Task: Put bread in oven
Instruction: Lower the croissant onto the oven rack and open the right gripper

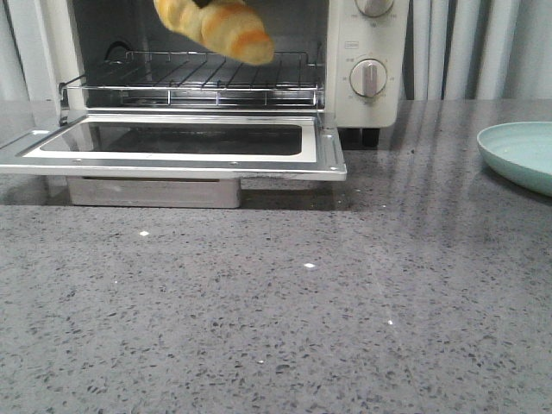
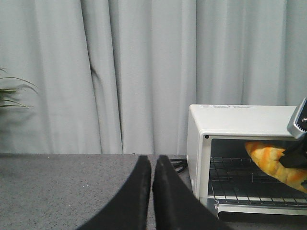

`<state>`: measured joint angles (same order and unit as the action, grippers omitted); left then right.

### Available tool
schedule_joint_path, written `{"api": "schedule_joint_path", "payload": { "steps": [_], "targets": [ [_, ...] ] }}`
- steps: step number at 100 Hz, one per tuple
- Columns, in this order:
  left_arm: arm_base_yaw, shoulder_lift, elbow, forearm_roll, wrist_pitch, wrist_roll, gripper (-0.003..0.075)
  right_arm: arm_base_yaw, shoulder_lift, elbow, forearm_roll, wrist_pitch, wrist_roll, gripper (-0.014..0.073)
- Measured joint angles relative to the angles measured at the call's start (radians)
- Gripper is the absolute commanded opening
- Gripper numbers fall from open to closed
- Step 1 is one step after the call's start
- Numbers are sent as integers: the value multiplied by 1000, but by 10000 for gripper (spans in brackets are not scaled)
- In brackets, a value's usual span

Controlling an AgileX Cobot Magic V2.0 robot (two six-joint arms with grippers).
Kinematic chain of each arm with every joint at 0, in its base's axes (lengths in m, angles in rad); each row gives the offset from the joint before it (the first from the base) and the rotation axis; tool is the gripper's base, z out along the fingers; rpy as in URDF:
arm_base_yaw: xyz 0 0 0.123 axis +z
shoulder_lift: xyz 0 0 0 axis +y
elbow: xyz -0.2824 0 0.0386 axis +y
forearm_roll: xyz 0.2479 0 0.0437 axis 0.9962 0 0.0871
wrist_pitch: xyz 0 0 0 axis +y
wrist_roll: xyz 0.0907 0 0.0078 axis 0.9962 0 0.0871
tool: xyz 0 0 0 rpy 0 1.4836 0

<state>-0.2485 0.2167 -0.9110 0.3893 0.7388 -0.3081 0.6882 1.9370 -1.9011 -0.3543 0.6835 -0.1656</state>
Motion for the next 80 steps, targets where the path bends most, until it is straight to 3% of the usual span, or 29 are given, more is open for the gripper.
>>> {"api": "schedule_joint_path", "payload": {
  "steps": [30,37,49,56,80],
  "targets": [
    [0,0,0,0,10,0,-21,0,37,0,-31,-24,-5,-30],
    [0,0,0,0,13,0,-21,0,37,0,-31,-26,-5,92],
    [0,0,0,0,18,0,-21,0,37,0,-31,-28,-5,453],
    [0,0,0,0,18,0,-21,0,37,0,-31,-33,-5,556],
    [0,0,0,16,21,0,-22,9,39,0,-20,-35,-1,519]
  ]
}}
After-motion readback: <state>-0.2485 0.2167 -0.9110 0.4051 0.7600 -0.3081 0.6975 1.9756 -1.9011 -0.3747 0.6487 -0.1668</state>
